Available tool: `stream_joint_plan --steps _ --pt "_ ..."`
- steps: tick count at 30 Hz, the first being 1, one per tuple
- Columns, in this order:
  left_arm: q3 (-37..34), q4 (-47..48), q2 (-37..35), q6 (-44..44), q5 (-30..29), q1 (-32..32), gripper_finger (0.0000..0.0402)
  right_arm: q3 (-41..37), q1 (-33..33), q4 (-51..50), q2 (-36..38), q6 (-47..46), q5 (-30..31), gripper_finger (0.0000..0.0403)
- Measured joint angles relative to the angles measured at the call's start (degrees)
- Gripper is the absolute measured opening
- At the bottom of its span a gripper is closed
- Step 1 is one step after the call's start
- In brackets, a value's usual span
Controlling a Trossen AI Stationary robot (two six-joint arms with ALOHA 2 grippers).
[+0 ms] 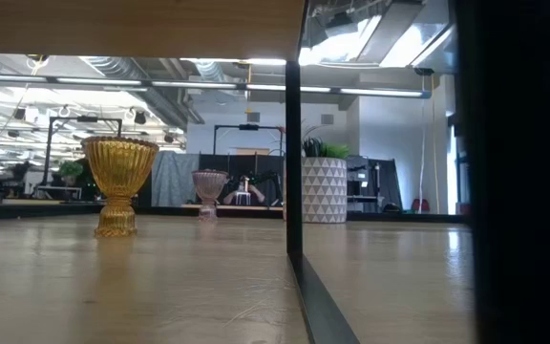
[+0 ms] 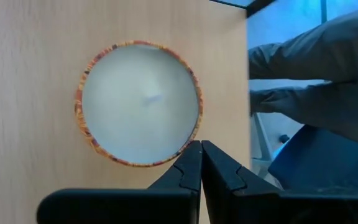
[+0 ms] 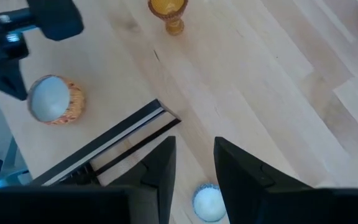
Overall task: Pick & Place candle stick holders
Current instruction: Put the orange scented candle on the shelf
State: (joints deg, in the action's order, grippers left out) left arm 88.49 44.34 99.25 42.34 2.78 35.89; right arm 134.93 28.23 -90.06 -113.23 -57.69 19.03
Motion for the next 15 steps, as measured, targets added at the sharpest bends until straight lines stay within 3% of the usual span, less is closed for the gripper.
stream_joint_plan --steps 15 --pt "0.0 -0.4 2.1 0.4 -2.3 -1.5 0.0001 0.0 1.1 0.0 0.0 -0.2 0.0 0.0113"
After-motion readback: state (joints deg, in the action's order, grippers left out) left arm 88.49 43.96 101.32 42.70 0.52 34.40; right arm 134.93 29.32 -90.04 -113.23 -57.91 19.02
